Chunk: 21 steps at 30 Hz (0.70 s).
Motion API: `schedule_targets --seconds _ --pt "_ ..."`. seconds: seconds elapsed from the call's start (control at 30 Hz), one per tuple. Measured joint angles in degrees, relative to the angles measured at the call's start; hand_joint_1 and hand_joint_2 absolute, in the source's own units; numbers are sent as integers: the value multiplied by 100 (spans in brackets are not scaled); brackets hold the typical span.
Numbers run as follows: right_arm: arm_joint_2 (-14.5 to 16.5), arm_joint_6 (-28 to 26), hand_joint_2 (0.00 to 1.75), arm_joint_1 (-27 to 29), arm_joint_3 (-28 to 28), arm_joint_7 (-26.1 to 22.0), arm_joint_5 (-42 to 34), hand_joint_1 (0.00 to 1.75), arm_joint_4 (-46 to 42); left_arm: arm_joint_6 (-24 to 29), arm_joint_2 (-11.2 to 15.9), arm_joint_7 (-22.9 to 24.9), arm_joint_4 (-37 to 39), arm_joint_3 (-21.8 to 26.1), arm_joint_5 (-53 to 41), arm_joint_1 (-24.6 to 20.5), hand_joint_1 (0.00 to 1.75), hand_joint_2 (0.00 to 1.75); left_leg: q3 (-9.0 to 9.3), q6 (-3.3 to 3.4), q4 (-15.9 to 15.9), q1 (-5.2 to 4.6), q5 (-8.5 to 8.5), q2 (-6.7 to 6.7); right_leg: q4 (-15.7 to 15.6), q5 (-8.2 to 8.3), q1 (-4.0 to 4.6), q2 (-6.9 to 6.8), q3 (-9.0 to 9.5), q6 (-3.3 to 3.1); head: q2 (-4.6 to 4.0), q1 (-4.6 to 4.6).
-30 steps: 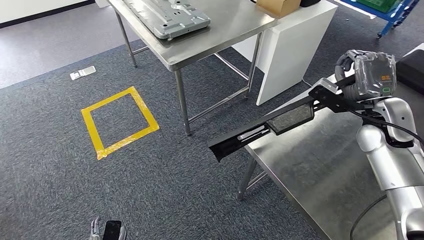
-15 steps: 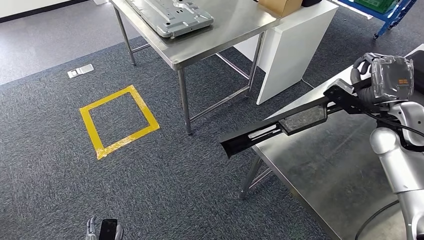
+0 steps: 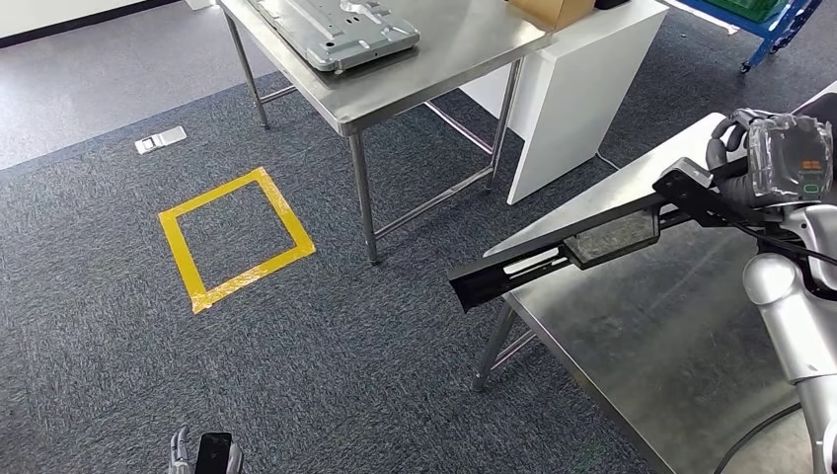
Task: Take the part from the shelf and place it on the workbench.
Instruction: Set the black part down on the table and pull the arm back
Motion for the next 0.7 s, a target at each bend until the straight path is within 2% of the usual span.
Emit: schedule_targets --seconds 0.7 --pt "116 -169 175 -316 345 -68 -25 152 305 2 -17 0 -47 303 -133 18 0 175 5 -7 -5 2 7 -1 4 1 0 -1 2 -1 0 1"
